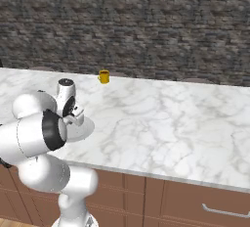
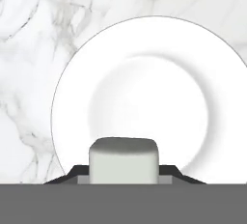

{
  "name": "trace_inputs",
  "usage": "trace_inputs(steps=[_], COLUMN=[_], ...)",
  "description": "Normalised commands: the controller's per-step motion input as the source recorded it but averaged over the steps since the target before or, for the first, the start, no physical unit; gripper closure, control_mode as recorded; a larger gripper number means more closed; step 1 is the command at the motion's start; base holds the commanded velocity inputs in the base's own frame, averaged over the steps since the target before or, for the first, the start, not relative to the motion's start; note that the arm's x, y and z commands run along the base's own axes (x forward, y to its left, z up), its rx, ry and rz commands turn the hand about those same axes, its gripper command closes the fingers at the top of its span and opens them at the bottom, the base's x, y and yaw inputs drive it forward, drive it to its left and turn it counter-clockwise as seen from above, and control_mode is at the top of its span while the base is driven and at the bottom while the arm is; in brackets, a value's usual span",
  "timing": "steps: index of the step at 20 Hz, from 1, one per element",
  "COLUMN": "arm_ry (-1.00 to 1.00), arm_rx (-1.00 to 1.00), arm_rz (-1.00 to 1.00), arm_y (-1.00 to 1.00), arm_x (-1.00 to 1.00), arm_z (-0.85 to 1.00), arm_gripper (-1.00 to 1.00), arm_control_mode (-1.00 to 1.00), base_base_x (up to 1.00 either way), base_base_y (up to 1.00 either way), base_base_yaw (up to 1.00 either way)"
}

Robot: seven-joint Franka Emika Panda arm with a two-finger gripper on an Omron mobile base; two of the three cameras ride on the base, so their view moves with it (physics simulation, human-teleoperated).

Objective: Pick up the marshmallow and place it in the cup of hot chocolate on the dining counter.

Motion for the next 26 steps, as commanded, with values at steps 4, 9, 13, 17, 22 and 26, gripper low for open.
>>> trace_inputs(steps=[4, 9, 13, 17, 22, 26], arm_ry=[-0.08, -0.21, -0.26, -0.3, -0.53, -0.53], arm_rx=[0.24, 0.1, 0.16, 0.21, 0.21, 0.27], arm_rz=[0.38, 0.46, 0.49, 0.57, 0.59, 0.42], arm_y=[0.0, 0.0, 0.0, -0.01, -0.21, -0.31], arm_x=[-0.1, -0.07, 0.0, 0.0, -0.15, -0.44], arm_z=[0.73, 0.57, 0.61, 0.4, 0.15, 0.03], arm_gripper=[1.0, 1.0, 1.0, 1.0, 1.0, 1.0], arm_control_mode=[-1.0, -1.0, -1.0, -1.0, -1.0, -1.0], base_base_x=[0.0, 0.0, 0.0, 0.0, 0.0, 0.0], base_base_y=[0.0, 0.0, 0.0, 0.0, 0.0, 0.0], base_base_yaw=[0.0, 0.0, 0.0, 0.0, 0.0, 0.0])
